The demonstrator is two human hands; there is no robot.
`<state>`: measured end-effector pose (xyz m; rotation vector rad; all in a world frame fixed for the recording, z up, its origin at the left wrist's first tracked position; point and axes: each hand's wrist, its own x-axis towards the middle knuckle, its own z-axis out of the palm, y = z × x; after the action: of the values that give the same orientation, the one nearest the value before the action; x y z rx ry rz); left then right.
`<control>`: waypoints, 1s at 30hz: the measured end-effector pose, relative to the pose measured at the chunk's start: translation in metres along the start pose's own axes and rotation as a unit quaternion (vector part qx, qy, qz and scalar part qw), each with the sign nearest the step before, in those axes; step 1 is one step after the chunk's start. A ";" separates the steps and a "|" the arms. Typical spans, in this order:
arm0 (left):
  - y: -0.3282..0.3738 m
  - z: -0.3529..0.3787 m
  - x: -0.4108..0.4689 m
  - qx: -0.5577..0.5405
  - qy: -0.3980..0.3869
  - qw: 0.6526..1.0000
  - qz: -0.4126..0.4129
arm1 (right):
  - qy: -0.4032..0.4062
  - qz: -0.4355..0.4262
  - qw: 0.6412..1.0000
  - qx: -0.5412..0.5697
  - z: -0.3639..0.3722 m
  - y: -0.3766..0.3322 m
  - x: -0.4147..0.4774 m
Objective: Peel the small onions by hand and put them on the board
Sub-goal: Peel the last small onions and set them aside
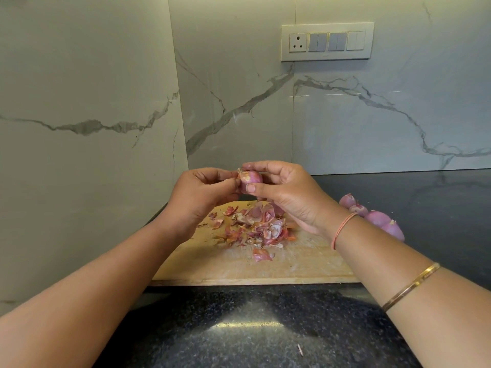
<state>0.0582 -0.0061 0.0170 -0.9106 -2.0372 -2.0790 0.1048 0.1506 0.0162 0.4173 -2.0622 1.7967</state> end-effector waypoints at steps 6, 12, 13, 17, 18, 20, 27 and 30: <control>0.000 0.001 -0.001 0.003 0.015 1.000 0.003 | -0.003 0.003 1.000 -0.005 -0.001 0.002 0.002; -0.002 0.001 0.001 0.013 0.019 1.000 0.005 | 0.027 -0.001 0.999 0.046 -0.002 0.003 0.005; -0.002 0.002 0.001 0.012 0.016 1.000 0.004 | 0.025 -0.003 0.999 0.045 -0.003 0.003 0.005; -0.003 0.002 0.000 0.004 0.011 1.000 -0.013 | 0.006 -0.014 0.999 0.030 -0.002 0.004 0.004; -0.003 0.003 -0.001 -0.011 0.008 1.000 -0.019 | 0.005 -0.017 0.999 0.030 -0.002 0.004 0.004; -0.003 0.004 -0.001 -0.046 0.007 0.999 -0.027 | 0.005 -0.022 0.999 0.030 -0.002 0.005 0.004; -0.004 0.003 0.001 -0.075 0.035 0.996 -0.019 | 0.007 -0.026 0.998 0.059 0.000 0.003 0.004; -0.003 0.003 -0.001 0.001 0.010 1.000 0.005 | 0.031 -0.021 0.998 0.052 -0.002 0.003 0.005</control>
<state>0.0586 -0.0029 0.0137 -0.8953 -2.0205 -2.0707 0.0992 0.1532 0.0158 0.4242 -1.9105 1.8741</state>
